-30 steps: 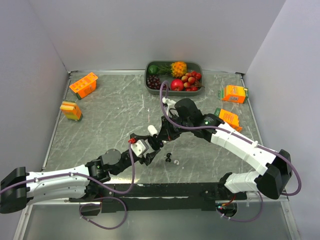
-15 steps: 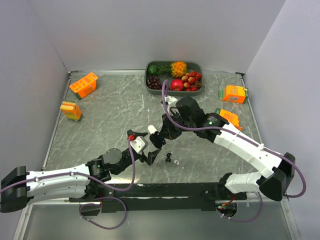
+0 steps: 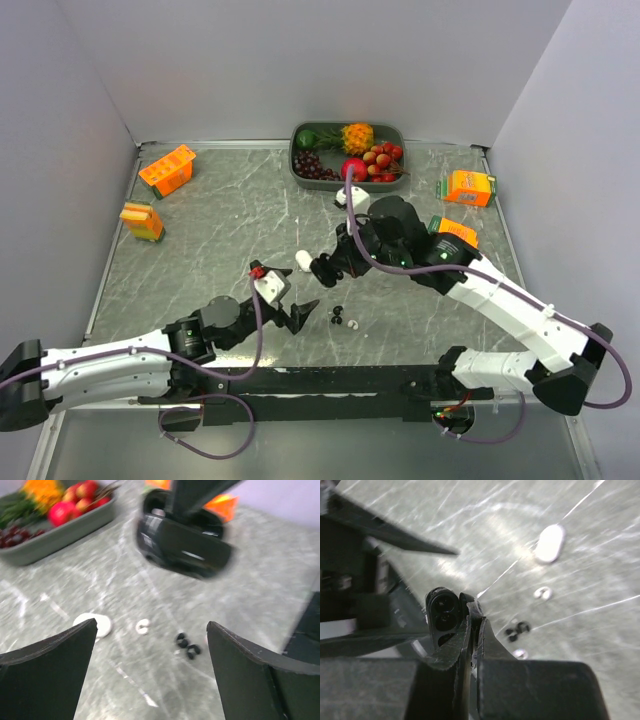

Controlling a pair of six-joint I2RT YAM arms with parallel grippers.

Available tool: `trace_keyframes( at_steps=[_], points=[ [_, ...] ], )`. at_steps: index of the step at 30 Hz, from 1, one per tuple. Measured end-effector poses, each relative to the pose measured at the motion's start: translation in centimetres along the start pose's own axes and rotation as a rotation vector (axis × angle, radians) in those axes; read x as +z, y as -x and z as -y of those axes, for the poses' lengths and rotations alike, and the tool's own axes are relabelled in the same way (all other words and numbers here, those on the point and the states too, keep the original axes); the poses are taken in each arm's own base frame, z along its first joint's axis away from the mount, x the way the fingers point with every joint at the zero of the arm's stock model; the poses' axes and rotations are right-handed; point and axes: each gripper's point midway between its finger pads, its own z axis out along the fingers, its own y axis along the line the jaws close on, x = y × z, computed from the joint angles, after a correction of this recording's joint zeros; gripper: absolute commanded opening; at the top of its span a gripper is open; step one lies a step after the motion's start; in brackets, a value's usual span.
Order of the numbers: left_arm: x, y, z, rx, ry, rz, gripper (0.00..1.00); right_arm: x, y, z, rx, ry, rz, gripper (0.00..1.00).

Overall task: Insert the wireless bluetooth earbuds into the charging case
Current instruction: Adjust the charging case.

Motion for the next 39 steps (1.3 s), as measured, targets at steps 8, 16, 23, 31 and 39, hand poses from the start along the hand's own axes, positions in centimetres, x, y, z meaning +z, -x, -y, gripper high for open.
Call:
trace_keyframes(
  at_steps=[8,16,23,31,39],
  points=[
    [-1.3,4.6,2.9,-0.076,-0.207,0.062,0.96,-0.9,0.6,2.3,-0.226,-0.113,0.153,0.00],
    [-0.6,4.2,1.1,-0.230,-0.332,-0.020,0.96,-2.1,1.5,1.7,-0.439,-0.097,0.251,0.00],
    [-0.6,2.8,3.4,-0.237,-0.488,-0.109,0.98,-3.3,2.0,-0.9,-0.581,-0.020,0.301,0.00],
    [-0.5,2.7,4.2,-0.198,-0.559,-0.116,0.93,-2.3,0.8,-3.3,-0.683,0.040,0.270,0.00],
    [-0.2,3.5,4.2,-0.155,-0.570,-0.060,0.87,-0.7,-0.1,-3.8,-0.718,0.050,0.224,0.00]
  ],
)
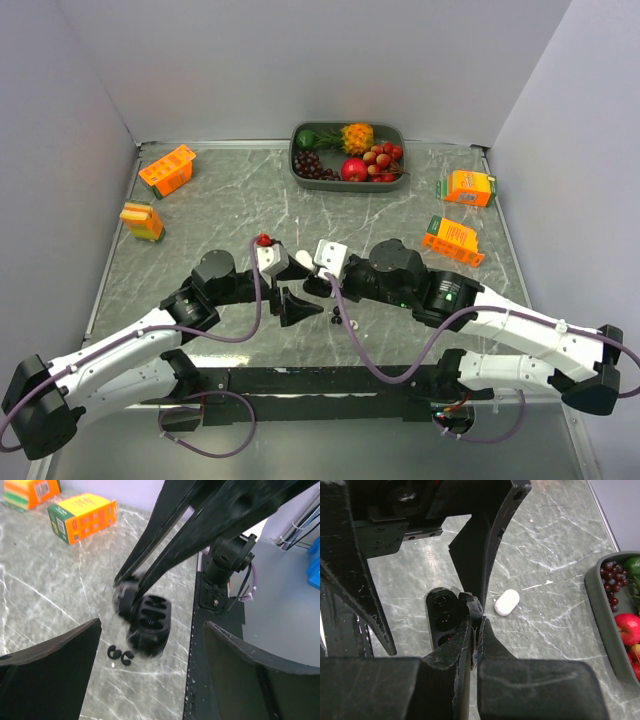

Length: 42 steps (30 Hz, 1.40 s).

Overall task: Insert the wireless bluetooth earbuds into the charging case
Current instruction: Adjust the charging case.

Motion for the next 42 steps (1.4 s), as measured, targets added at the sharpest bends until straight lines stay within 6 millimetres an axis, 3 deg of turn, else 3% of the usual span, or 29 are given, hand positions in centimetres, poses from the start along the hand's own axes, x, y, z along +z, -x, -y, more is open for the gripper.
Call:
trace_keyframes(
  at_steps=[9,19,25,34,42],
  points=[
    [0.1,0.5,-0.1,0.044,-0.006,0.039,0.77,1.3,-0.7,-0.4,-0.005,0.014,-0.028,0.00],
    [0.1,-0.9,-0.4,0.044,0.000,0.018,0.81,1.2,0.1,-0.8,0.013,0.045,-0.005,0.00],
    [0.0,-1.2,-0.5,0.041,0.006,0.015,0.70,1.0,1.3,-0.8,0.026,0.055,0.025,0.00],
    [-0.1,-0.9,-0.4,0.041,0.005,0.025,0.70,1.0,1.3,-0.8,0.036,0.055,0.024,0.00],
    [-0.3,0.1,0.0,0.051,-0.001,0.058,0.43,1.0,1.3,-0.9,0.038,0.055,0.021,0.00]
  ],
)
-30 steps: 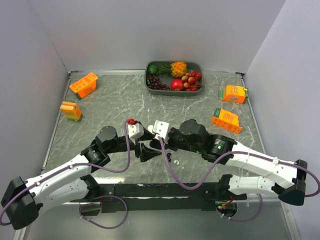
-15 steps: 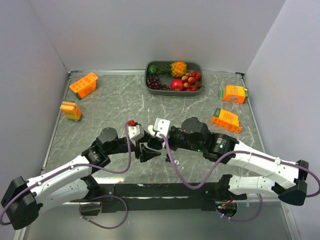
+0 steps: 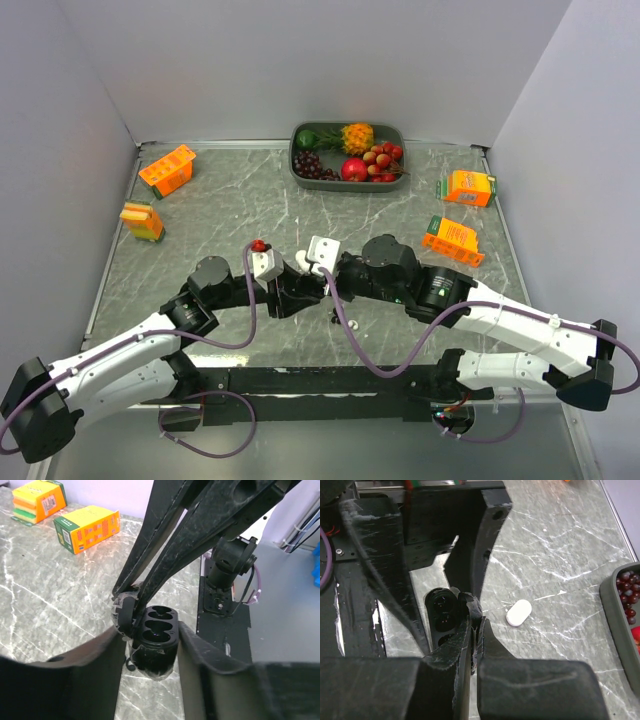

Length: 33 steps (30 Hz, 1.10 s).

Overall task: Insert the wireless bluetooth earbuds into the charging case
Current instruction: Adjust the charging case.

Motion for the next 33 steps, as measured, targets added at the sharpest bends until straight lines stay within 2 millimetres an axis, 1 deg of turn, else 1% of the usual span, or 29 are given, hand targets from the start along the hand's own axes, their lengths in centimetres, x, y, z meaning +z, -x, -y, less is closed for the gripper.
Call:
trace_keyframes(
  at_steps=[1,3,9,12,13,15,16,18,19,20,21,22,24,25,28,33],
  points=[
    [0.00,-0.01,0.02,-0.001,-0.001,0.000,0.38,0.03,-0.03,0.00,0.001,0.000,-0.001,0.00],
    [0.00,-0.03,0.13,0.001,-0.007,-0.002,0.32,0.09,-0.10,0.11,0.001,-0.005,-0.004,0.00],
    [0.00,-0.05,0.23,-0.009,-0.011,-0.003,0.23,0.17,-0.18,0.11,0.001,-0.004,-0.007,0.00],
    [0.01,-0.07,0.23,-0.009,-0.012,-0.003,0.15,0.17,-0.19,0.11,0.001,-0.004,-0.007,0.00],
    [0.01,-0.09,0.24,-0.010,-0.012,-0.004,0.08,0.17,-0.19,0.11,0.001,-0.004,-0.008,0.00],
    [0.02,-0.10,0.29,-0.010,-0.015,-0.004,0.01,0.16,-0.21,0.10,0.001,-0.003,-0.008,0.00],
    [0.01,-0.11,0.31,-0.010,-0.016,-0.005,0.01,0.16,-0.21,0.10,0.001,-0.003,-0.008,0.00],
    [0.02,-0.12,0.32,-0.010,-0.017,-0.005,0.01,0.16,-0.21,0.10,0.002,-0.003,-0.008,0.05],
    [0.02,-0.12,0.33,-0.011,-0.017,-0.005,0.01,0.16,-0.21,0.10,0.002,-0.003,-0.008,0.13],
    [0.02,-0.11,0.33,-0.010,-0.017,-0.004,0.01,0.16,-0.22,0.09,0.002,-0.003,-0.009,0.18],
    [0.01,-0.11,0.33,-0.012,-0.017,-0.004,0.01,0.16,-0.20,0.08,0.005,-0.003,-0.008,0.22],
    [0.02,-0.11,0.31,-0.012,-0.016,-0.003,0.01,0.16,-0.20,0.06,0.009,-0.003,-0.008,0.27],
    [0.01,-0.11,0.25,-0.013,-0.012,-0.002,0.01,0.15,-0.23,0.01,0.017,-0.002,-0.009,0.31],
    [0.01,-0.15,0.17,-0.016,-0.007,-0.001,0.01,0.15,-0.25,0.00,0.022,-0.003,-0.010,0.36],
    [-0.06,-0.49,0.03,-0.020,0.002,-0.005,0.01,0.13,-0.30,-0.04,0.028,-0.003,-0.012,0.41],
    [-0.12,-0.46,-0.18,-0.021,0.016,-0.001,0.01,-0.12,-0.09,0.00,0.037,-0.006,-0.004,0.44]
  ],
)
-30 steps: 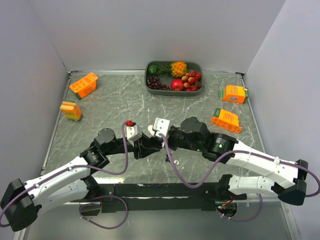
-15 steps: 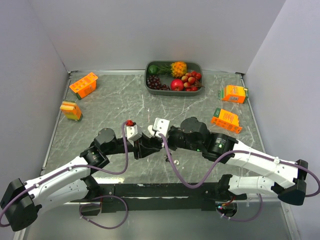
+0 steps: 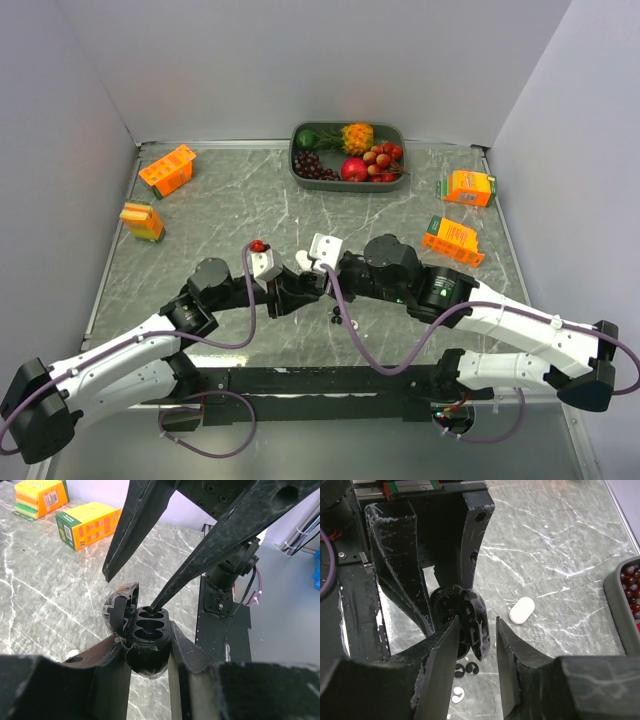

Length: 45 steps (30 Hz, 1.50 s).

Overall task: Insert the wireless bluetooth earbuds into the charging case
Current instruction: Adjust the charging case, then pick up the earbud from the center of the board.

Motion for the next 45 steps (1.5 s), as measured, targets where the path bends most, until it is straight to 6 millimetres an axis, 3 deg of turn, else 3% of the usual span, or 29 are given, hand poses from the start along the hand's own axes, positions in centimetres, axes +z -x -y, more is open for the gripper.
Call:
trace_keyframes(
  at_steps=[6,8,12,18,22,24,28,31,34,37,42,45],
  points=[
    [0.0,0.2,-0.2,-0.004,0.011,0.006,0.01,-0.4,0.3,0.3,0.007,-0.021,0.011,0.47],
    [0.0,0.1,-0.2,-0.012,0.015,0.004,0.01,-0.6,0.4,0.6,0.015,-0.038,0.014,0.73],
    [0.1,0.0,-0.5,-0.039,0.036,0.002,0.01,-1.9,1.5,2.0,0.053,-0.124,0.077,0.82],
    [-0.7,0.1,-1.6,-0.078,0.126,0.053,0.01,-6.5,1.3,6.2,0.234,-0.348,0.210,0.76],
    [-1.9,0.7,-2.1,-0.076,0.192,0.143,0.01,-8.1,-2.0,9.7,0.447,-0.485,0.196,0.71],
    [-2.3,1.0,-2.2,-0.070,0.218,0.182,0.01,-7.5,-4.1,10.1,0.546,-0.502,0.140,0.65],
    [-2.3,1.0,-1.5,-0.065,0.237,0.214,0.01,-4.4,-8.2,8.1,0.679,-0.424,-0.032,0.56],
    [-2.2,0.6,-0.8,-0.064,0.246,0.219,0.01,-1.9,-13.1,5.3,0.788,-0.353,-0.195,0.48],
    [-2.3,0.5,-0.4,-0.062,0.264,0.229,0.01,-1.6,-16.9,2.8,0.864,-0.319,-0.315,0.41],
    [-2.6,0.8,-0.1,-0.066,0.285,0.245,0.01,-1.6,-18.3,1.9,0.903,-0.314,-0.380,0.38],
    [-3.4,1.2,-0.2,-0.072,0.319,0.281,0.01,-1.5,-19.7,0.6,0.926,-0.287,-0.425,0.44],
    [-3.7,0.7,-0.5,-0.076,0.338,0.281,0.01,-1.6,-21.9,-0.9,0.948,-0.261,-0.496,0.45]
  ],
)
